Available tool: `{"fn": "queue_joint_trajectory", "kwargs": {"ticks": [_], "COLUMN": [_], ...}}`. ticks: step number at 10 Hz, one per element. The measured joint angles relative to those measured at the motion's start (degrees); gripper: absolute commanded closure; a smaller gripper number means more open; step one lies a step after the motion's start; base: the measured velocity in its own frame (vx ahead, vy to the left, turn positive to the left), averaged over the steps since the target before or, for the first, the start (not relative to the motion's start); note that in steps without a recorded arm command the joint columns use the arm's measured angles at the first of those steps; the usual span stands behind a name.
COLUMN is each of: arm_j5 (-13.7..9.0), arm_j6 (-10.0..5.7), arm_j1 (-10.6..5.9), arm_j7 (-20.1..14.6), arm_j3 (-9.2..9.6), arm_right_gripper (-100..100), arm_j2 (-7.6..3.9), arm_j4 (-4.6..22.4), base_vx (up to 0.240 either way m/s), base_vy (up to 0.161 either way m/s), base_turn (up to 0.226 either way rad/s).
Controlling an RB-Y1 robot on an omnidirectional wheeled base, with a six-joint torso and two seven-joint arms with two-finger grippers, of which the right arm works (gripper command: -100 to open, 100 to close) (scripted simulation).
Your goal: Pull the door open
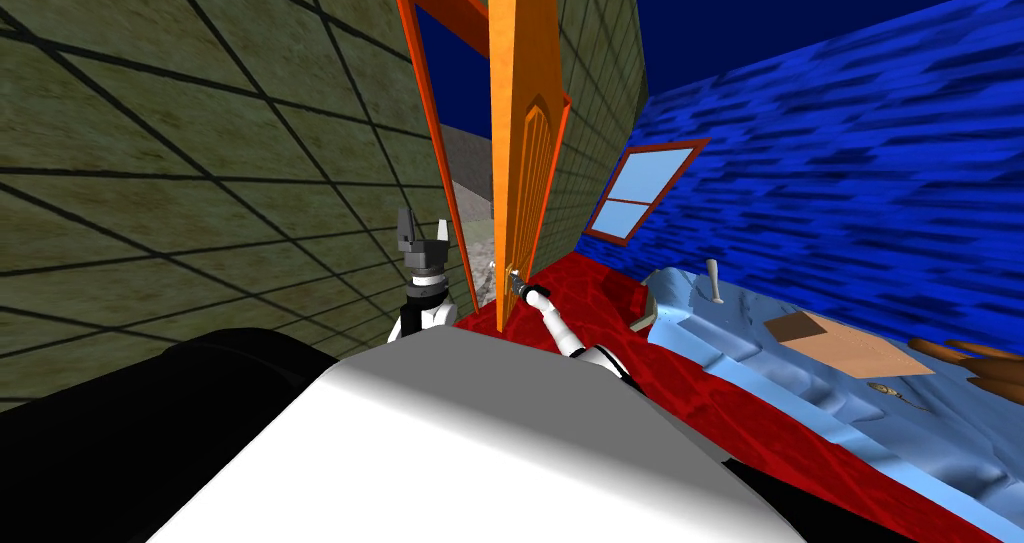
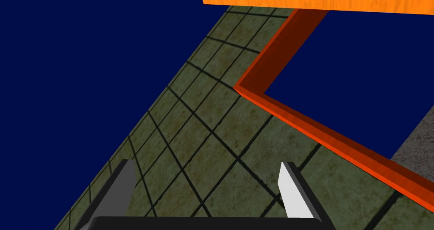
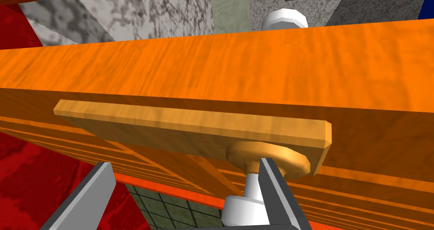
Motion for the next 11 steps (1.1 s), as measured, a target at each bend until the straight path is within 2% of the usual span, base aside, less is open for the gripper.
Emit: {"fn": "queue_joint_trajectory", "kwargs": {"ticks": [1, 2, 3, 4, 5, 6, 7, 8, 10, 11], "arm_j5": [-0.3, -3.5, -3.3, -4.2, -6.6, -5.6, -7.2, -10.5, -10.4, -10.8], "arm_j6": [-0.09, -0.19, 0.74, 1.82, 2.14, 2.43, 3.45, 4.78, 6.1, 6.67], "arm_j1": [-0.59, -1.28, -0.5, -1.08, -1.41, -0.86, -0.91, -1.47, 0.26, 1.15], "arm_j7": [0.1, 1.2, 0.6, 0.0, 0.8, -0.1, -0.9, -0.2, -2.1, -2.8], "arm_j3": [0.0, 0.1, -0.25, -0.62, -0.78, -0.86, -1.26, -1.82, -1.77, -2.05], "arm_right_gripper": [100, 100, 100, 100, 100, 100, 100, 100, 100, 100], "arm_j2": [0.24, 0.25, -0.35, -0.3, -0.03, 0.05, -0.07, -0.26, -0.77, -1.77], "arm_j4": [0.8, 2.2, 0.8, 1.2, 2.4, 1.6, 1.7, 2.6, 0.8, 1.0], "base_vx": [-0.009, 0.008, 0.004, 0.007, -0.004, 0.004, 0.009, 0.014, 0.008, 0.031], "base_vy": [-0.052, -0.061, -0.064, -0.082, -0.07, -0.085, -0.118, -0.094, -0.062, -0.022], "base_turn": [0.097, 0.082, 0.048, 0.09, 0.033, 0.12, 0.152, 0.034, 0.024, -0.028]}}
